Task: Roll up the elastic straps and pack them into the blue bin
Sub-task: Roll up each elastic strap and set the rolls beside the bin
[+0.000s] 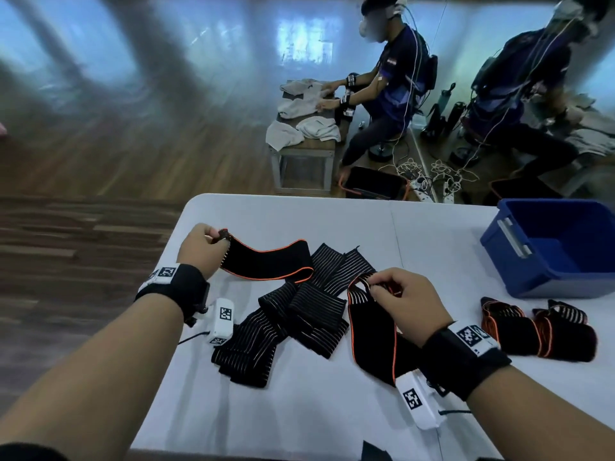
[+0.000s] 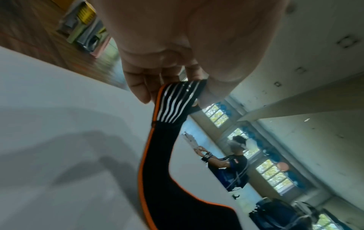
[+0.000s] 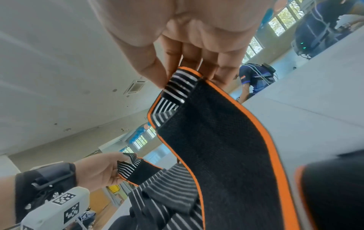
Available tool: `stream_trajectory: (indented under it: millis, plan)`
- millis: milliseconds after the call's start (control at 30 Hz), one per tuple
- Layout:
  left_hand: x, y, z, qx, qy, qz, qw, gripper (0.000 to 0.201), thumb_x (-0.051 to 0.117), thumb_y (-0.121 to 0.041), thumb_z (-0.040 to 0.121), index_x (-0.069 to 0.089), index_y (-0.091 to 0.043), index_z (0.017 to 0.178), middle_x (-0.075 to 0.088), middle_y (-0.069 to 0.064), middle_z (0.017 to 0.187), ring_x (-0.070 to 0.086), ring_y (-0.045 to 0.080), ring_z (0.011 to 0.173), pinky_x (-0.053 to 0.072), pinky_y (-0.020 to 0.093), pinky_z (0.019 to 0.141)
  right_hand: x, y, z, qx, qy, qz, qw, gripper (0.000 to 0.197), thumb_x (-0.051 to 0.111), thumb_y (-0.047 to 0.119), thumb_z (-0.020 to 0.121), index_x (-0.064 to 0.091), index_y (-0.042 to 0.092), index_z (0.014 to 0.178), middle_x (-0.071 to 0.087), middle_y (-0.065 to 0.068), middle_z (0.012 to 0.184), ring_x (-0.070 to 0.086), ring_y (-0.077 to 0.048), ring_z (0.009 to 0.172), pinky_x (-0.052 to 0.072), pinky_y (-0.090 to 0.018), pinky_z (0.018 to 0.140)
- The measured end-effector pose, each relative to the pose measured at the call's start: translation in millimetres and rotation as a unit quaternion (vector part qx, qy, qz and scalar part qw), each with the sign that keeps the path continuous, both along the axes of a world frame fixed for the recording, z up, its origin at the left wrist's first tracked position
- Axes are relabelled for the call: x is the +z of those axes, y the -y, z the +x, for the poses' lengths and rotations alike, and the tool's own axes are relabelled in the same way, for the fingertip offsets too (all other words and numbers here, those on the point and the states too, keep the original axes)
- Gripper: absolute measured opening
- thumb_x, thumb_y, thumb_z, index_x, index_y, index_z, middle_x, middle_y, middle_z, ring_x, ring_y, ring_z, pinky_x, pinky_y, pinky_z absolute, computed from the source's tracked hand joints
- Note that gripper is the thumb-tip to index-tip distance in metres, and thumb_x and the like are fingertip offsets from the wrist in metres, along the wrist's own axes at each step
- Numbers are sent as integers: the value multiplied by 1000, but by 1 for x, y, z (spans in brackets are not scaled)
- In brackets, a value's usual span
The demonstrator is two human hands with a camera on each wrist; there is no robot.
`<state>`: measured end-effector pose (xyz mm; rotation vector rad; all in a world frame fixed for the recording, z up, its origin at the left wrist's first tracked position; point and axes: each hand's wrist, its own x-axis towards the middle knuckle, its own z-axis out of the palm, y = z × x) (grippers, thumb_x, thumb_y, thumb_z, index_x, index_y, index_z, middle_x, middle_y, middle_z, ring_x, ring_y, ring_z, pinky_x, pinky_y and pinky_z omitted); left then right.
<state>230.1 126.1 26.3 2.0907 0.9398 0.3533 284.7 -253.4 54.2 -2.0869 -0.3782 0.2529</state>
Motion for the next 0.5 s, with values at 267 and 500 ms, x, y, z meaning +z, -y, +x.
stream_trajectory:
  millis: [267,500]
  plan:
    - [107,66,12,-113,110,-17,987,23,88,-17,70,75,-20,89,74,-5,83,69,7,76,51,15,68,61,13,31,71,122,-26,990,31,68,9,85,73,37,100,67,15,102,61,-4,100,45,-24,95]
    - [206,134,44,-139,230,-28,963,10,74,-11,87,75,-20,92,74,-1,83,63,-2,64,49,11,61,135,36,70,56,260,-64,962,36,57,-4,84,76,17,105,72,2,112,63,-14,110,30,-3,97]
